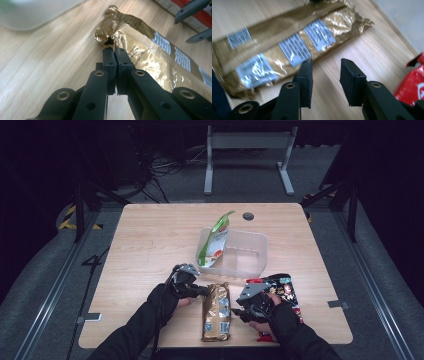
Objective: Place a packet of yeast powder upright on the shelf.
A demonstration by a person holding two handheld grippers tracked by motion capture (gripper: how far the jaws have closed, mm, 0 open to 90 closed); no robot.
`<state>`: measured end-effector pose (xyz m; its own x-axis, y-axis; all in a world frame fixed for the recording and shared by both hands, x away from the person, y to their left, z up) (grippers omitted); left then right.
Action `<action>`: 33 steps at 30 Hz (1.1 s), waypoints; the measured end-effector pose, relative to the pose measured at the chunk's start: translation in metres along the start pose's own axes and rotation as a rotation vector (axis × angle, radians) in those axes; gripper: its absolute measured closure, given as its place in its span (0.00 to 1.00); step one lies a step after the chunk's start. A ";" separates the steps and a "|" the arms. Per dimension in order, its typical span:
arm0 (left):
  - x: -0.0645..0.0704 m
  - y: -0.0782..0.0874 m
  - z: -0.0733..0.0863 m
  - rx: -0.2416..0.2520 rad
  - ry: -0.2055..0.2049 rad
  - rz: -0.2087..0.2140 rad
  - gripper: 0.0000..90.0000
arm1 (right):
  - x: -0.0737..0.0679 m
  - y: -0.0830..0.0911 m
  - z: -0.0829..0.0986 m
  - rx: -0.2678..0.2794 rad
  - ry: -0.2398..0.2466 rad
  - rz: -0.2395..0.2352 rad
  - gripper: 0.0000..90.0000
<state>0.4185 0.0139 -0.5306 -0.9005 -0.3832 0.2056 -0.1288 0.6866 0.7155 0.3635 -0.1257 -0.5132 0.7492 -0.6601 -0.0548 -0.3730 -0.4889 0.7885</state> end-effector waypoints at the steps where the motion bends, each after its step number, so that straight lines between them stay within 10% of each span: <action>1: 0.000 0.001 0.002 -0.001 -0.004 -0.004 0.97 | -0.003 0.000 -0.002 0.008 -0.007 -0.012 0.70; 14: -0.001 0.003 0.008 -0.009 -0.040 0.002 0.96 | -0.033 -0.018 -0.005 -0.077 -0.031 -0.100 0.35; 22: 0.003 0.002 0.008 -0.016 -0.052 0.023 0.94 | -0.020 -0.030 -0.013 -0.114 -0.157 -0.079 0.20; 33: -0.014 -0.003 -0.007 0.043 0.036 0.053 0.31 | -0.023 -0.031 -0.011 -0.118 -0.146 -0.153 0.59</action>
<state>0.4343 0.0132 -0.5312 -0.8910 -0.3671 0.2670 -0.0995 0.7319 0.6741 0.3641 -0.0892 -0.5299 0.7016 -0.6634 -0.2603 -0.1883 -0.5249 0.8301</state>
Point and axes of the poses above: each handheld gripper's, and its own axes: y roughly backward along the jaws, z roughly out of its underside, x roughly to its right, the point moved 10 cm from there along -y, roughly forward along the jaws, and after that the axes turned 8 degrees about -y, right-handed, at the moved point
